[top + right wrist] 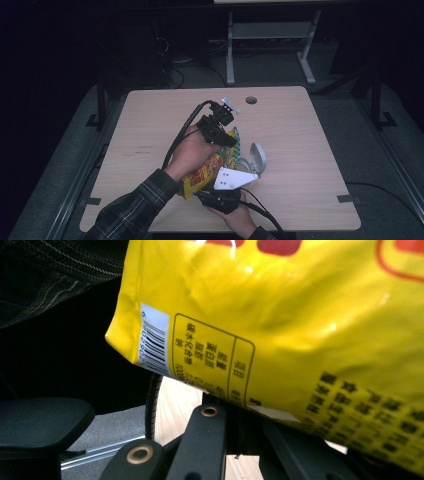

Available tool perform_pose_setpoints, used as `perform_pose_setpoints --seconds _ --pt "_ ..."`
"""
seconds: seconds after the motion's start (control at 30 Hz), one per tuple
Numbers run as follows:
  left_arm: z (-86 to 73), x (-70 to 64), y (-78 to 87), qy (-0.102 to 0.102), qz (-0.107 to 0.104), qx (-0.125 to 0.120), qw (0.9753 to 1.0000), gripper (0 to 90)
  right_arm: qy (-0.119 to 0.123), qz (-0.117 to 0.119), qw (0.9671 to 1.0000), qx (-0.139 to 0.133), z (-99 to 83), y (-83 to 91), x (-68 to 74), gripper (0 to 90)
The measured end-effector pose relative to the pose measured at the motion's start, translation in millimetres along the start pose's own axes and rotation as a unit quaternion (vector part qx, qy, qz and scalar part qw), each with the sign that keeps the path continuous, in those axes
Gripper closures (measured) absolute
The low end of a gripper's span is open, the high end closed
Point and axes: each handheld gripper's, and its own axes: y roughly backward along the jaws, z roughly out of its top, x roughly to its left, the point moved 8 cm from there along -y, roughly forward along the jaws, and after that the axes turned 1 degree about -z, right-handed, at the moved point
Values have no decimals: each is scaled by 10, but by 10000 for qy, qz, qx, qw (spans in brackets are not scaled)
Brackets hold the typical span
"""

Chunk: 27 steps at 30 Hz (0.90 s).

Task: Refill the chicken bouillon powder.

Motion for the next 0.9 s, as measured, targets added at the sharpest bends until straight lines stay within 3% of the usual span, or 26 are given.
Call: perform_pose_setpoints --seconds 0.9 --pt "6 4 -8 4 1 -17 10000 897 -22 16 10000 -22 6 -4 4 900"
